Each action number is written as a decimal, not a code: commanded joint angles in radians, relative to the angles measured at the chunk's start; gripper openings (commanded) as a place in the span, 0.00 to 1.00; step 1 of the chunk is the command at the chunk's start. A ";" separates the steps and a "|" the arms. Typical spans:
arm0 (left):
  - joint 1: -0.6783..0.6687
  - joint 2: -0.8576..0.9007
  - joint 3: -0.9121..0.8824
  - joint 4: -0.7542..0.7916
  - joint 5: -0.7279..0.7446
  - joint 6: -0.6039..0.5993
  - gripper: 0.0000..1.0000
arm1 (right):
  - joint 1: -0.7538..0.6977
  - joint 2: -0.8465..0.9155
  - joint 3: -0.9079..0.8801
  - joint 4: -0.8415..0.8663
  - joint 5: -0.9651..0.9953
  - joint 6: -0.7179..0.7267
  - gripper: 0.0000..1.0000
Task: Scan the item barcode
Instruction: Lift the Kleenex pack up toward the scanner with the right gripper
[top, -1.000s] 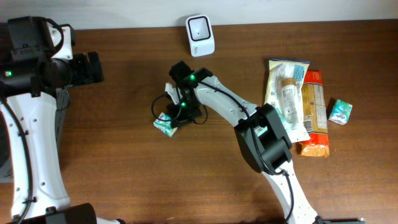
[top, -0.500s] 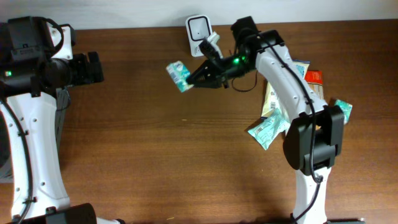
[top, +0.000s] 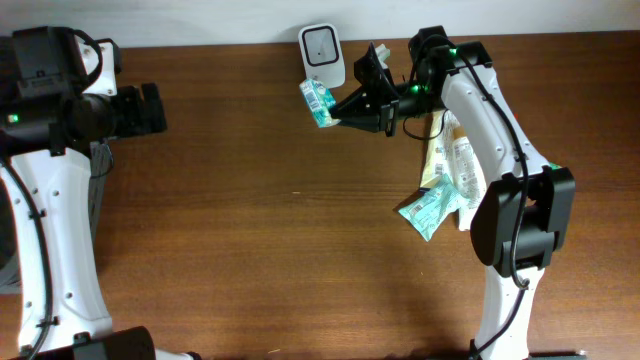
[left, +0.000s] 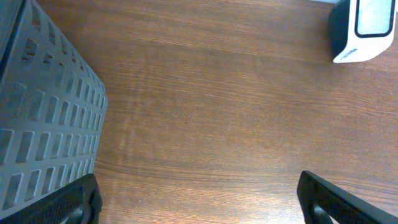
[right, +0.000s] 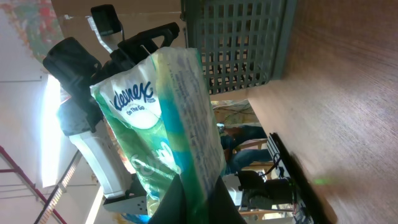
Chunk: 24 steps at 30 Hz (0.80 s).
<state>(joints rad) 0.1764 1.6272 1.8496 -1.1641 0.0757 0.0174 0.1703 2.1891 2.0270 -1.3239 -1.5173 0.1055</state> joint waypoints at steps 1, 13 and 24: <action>0.006 -0.005 0.007 -0.001 0.007 -0.003 0.99 | -0.005 -0.008 0.004 0.000 -0.033 -0.025 0.04; 0.006 -0.005 0.007 -0.001 0.007 -0.003 0.99 | 0.167 -0.008 0.035 0.011 0.938 -0.021 0.04; 0.006 -0.005 0.007 -0.001 0.007 -0.003 0.99 | 0.302 0.084 0.249 0.501 2.034 -0.080 0.04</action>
<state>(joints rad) 0.1764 1.6272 1.8496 -1.1637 0.0757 0.0174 0.4614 2.2063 2.2635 -0.9264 0.3286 0.0998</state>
